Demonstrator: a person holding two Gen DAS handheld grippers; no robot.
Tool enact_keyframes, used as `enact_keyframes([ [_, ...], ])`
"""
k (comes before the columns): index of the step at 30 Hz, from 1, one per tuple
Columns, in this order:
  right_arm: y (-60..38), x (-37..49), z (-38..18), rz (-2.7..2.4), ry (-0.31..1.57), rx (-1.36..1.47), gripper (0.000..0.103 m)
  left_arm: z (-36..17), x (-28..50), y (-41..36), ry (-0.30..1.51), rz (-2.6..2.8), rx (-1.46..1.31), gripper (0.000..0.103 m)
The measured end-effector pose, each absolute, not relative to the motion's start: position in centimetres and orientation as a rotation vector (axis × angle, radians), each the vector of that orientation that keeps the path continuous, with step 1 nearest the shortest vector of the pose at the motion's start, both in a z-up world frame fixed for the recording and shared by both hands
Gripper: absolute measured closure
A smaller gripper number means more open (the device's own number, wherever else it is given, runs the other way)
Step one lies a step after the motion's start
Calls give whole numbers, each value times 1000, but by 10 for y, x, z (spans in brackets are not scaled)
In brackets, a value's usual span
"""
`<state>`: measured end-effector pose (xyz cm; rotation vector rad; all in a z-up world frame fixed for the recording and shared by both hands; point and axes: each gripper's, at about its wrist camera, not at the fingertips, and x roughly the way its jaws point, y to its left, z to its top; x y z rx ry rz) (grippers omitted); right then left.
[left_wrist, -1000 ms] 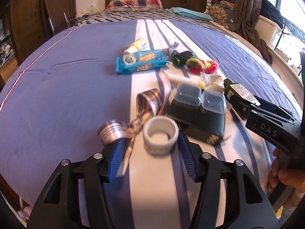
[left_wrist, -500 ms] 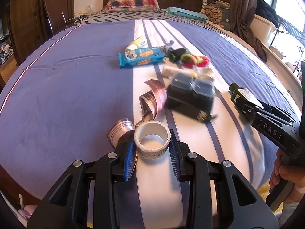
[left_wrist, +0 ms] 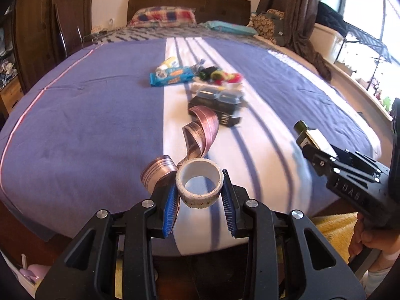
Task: Collect trash
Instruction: 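Lower both tools to the floor bin and open them to drop the items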
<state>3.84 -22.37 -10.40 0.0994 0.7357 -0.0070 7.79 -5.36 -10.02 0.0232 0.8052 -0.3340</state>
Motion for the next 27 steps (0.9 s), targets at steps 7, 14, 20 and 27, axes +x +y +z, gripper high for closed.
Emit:
enact_keyframes([
  [7,-214,-17,-99,9,716,85,60,-97,25,-55,779,-335,24,72],
  [14,-211,-48,-130,28,800,102,60,-132,-8,-64,864,-359,17,72],
  [20,-214,-58,-164,18,895,117,60,-175,-20,-71,970,-377,43,72],
  [27,-211,-56,-202,37,1003,135,60,-228,-22,-73,1121,-391,40,72],
])
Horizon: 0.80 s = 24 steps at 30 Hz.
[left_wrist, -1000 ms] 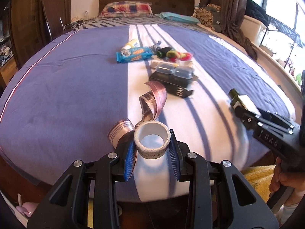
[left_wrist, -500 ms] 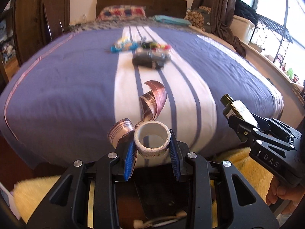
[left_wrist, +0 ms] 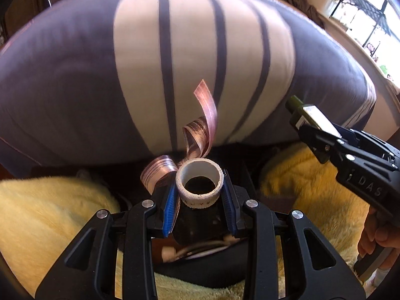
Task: Collect trash
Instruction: 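Lower both tools to the floor bin and open them to drop the items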
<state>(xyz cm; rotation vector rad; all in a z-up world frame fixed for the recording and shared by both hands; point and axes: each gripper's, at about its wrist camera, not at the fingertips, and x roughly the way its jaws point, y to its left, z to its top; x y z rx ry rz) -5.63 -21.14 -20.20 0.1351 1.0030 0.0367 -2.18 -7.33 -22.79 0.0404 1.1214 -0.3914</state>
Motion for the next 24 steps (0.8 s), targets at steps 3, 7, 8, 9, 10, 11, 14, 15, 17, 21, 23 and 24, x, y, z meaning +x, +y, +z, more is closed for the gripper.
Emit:
enact_keyframes([
  [3,-209,-51,-217,54,1050,144,60,-248,-17,-70,1178,-396,23,72],
  [7,-208,-44,-242,67,1120,159,60,-266,-11,-73,1240,-407,20,72],
  [8,-208,-42,-248,72,1140,165,60,-272,-10,-75,1257,-413,24,72],
  [9,-207,-40,-254,77,1159,170,60,-277,-9,-76,1273,-418,27,72],
  [10,-206,-39,-257,80,1171,171,60,-280,-9,-77,1284,-421,27,72],
  [11,-205,-38,-263,85,1189,173,60,-285,-8,-77,1301,-425,26,72],
  [14,-205,-38,-273,95,1217,173,60,-298,-4,-79,1341,-439,16,72],
  [15,-205,-37,-275,99,1221,173,60,-300,-3,-80,1348,-444,15,72],
  [17,-203,-33,-275,104,1229,172,60,-304,-2,-82,1361,-458,18,72],
  [21,-202,-29,-278,119,1243,168,59,-310,1,-84,1380,-471,27,71],
  [23,-205,-27,-279,117,1242,172,57,-314,1,-83,1387,-468,28,67],
  [24,-205,-27,-279,111,1239,175,56,-316,3,-82,1389,-467,26,63],
])
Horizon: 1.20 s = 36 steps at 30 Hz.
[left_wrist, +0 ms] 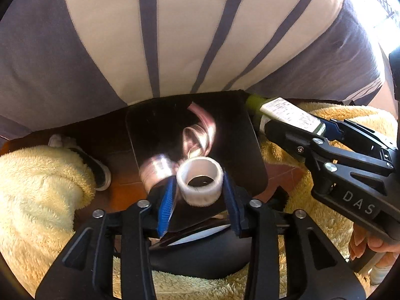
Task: Collect trash
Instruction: 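Lower both tools to the floor bin and open them to drop the items, then grasp the black box with clear cups with the left tool while the right tool grasps the white cup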
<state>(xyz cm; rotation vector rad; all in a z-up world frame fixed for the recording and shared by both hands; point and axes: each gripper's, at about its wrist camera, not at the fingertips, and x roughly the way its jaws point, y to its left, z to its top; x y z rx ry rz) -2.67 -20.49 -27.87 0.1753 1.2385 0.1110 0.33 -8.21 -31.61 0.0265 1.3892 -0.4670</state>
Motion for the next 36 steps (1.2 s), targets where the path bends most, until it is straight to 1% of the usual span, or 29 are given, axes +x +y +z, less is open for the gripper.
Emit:
enact_keyframes([
  [1,-202,-26,-277,105,1235,178,54,-316,3,-82,1389,-465,26,57],
  [3,-203,-23,-278,96,1230,181,53,-314,2,-83,1382,-457,31,50],
  [6,-202,-23,-274,88,1221,182,51,-311,1,-83,1375,-452,34,48],
  [9,-205,-26,-268,74,1204,178,43,-308,0,-83,1361,-443,43,41],
  [11,-208,-27,-262,56,1184,175,33,-303,0,-82,1343,-436,50,38],
  [12,-209,-27,-259,45,1175,174,30,-299,0,-82,1330,-434,52,33],
  [13,-212,-27,-255,34,1162,173,24,-295,0,-81,1315,-432,52,28],
  [14,-216,-27,-250,23,1143,173,19,-289,1,-80,1294,-426,53,26],
  [15,-219,-28,-244,14,1123,177,17,-284,2,-79,1274,-422,54,21],
  [16,-220,-27,-240,7,1109,181,13,-278,2,-78,1255,-419,55,17],
  [17,-223,-28,-233,-2,1087,189,10,-271,3,-77,1232,-414,59,16],
  [18,-226,-27,-227,-8,1071,193,10,-263,5,-75,1210,-406,65,15],
  [22,-235,-27,-194,-39,986,184,10,-234,9,-66,1131,-383,59,14],
  [25,-240,-28,-176,-58,938,174,7,-210,14,-57,1063,-355,50,14],
  [31,-245,-14,-144,-63,861,154,7,-162,30,-39,940,-295,43,14],
  [36,-247,8,-121,-62,800,128,7,-139,50,-33,892,-261,57,14],
])
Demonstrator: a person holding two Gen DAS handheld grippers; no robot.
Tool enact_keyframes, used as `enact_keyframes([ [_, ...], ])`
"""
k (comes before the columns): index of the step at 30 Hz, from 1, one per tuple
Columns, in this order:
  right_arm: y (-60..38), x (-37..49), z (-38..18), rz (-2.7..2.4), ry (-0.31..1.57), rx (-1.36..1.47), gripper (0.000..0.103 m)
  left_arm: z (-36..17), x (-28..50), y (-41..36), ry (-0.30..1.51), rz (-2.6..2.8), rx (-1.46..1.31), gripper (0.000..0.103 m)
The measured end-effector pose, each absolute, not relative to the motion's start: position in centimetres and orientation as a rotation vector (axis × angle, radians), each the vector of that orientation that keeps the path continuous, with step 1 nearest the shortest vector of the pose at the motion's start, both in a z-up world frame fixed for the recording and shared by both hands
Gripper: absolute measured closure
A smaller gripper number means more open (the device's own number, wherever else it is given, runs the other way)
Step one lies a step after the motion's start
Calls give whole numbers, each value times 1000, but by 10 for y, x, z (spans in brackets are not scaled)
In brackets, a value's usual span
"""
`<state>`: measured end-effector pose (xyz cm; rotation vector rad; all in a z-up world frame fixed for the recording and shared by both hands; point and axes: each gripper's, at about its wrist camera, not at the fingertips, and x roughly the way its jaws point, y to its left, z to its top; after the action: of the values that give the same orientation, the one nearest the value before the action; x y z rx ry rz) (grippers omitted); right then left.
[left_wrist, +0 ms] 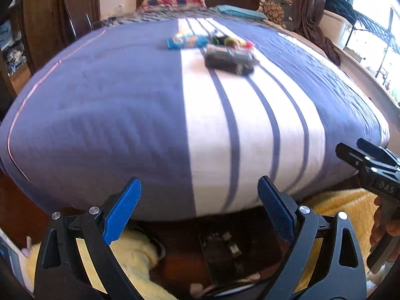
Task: Collect trash
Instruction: 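Grasp the black box with clear cups with the left tool while the right tool grasps the white cup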
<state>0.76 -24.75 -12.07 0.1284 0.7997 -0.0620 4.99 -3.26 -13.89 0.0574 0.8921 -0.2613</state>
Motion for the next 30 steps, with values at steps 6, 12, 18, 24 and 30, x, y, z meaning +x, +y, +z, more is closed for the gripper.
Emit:
enact_keyframes([
  [6,-242,39,-105,-46,763,111,7,-128,77,-33,861,-252,72,14],
  [12,-243,83,-101,-59,762,107,7,-131,106,-45,879,-286,72,14],
  [18,-255,126,-100,-78,771,127,7,-130,143,-64,890,-329,81,14],
  [24,-257,182,-103,-28,801,154,17,-129,180,-84,889,-373,106,13],
  [30,-248,235,-115,50,871,167,44,-131,201,-93,894,-410,108,10],
])
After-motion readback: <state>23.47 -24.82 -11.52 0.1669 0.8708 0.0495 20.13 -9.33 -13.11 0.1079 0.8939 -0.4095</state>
